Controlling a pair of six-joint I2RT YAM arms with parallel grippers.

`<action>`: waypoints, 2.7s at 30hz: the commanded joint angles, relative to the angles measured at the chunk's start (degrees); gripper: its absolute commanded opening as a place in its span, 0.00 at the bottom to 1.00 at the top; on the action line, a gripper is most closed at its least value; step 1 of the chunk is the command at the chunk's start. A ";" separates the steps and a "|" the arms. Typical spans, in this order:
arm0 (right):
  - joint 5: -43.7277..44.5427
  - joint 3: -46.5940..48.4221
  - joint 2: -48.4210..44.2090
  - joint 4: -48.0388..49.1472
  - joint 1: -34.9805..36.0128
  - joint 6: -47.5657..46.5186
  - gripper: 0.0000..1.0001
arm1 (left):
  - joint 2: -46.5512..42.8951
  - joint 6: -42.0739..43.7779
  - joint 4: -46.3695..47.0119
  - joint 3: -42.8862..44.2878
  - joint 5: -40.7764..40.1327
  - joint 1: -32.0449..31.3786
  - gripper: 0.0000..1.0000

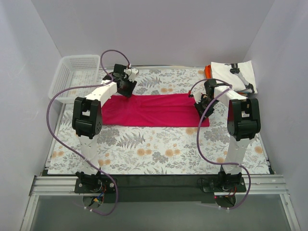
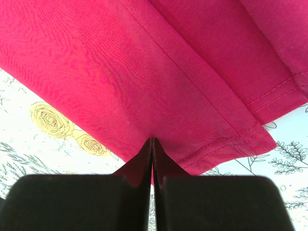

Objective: Fold and stack the t-shirts
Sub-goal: Fold the tshirt

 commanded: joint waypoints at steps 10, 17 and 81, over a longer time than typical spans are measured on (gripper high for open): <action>0.64 -0.73 0.59 1.03 0.03 -0.79 0.04 | -5.10 1.77 0.86 1.60 0.20 0.79 0.37; 1.08 -0.38 0.68 0.95 0.03 -0.79 0.04 | -2.55 2.12 0.16 1.16 -0.06 0.97 0.43; -0.41 2.34 -1.17 -0.37 0.03 0.00 0.04 | -17.16 6.70 -0.99 -13.09 14.20 4.49 0.22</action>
